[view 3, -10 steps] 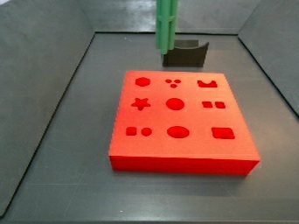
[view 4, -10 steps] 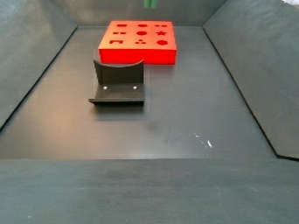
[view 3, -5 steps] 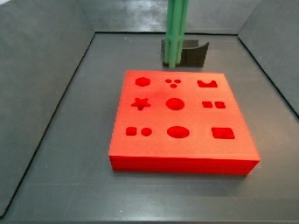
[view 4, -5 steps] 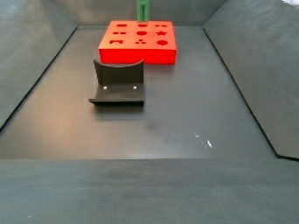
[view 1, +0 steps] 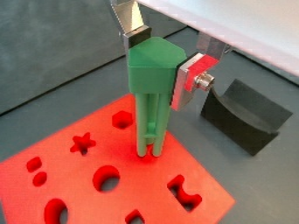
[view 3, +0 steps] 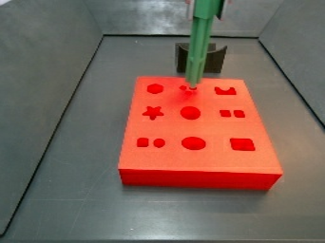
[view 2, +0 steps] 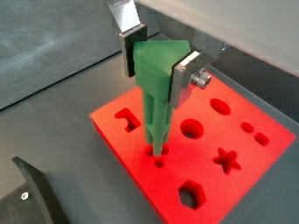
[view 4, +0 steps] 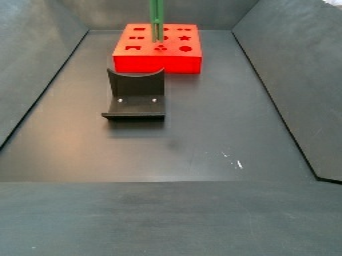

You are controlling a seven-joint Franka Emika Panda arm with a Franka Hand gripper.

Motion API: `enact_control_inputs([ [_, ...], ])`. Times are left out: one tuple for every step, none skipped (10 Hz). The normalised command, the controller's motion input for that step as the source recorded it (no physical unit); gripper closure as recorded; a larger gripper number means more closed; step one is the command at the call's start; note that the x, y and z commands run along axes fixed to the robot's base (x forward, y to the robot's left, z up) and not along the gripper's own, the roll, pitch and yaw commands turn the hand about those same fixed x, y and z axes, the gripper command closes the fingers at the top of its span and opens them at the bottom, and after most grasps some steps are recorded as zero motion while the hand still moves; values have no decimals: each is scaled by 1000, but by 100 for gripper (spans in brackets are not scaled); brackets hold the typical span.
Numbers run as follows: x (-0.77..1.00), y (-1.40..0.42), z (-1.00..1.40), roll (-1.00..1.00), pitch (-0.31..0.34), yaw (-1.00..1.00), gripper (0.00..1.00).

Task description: Insert the 3 prong object.

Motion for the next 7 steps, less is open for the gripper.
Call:
enact_control_inputs([
  [77, 0, -60, 36, 1, 557, 100],
  [-20, 0, 0, 113, 3, 646, 100],
  [-29, 0, 0, 177, 41, 637, 100],
  [-57, 0, 0, 263, 74, 474, 100],
  [0, 0, -60, 270, 57, 246, 100],
  [0, 0, -100, 287, 51, 126, 100],
  [0, 0, -174, 237, 50, 0, 100],
])
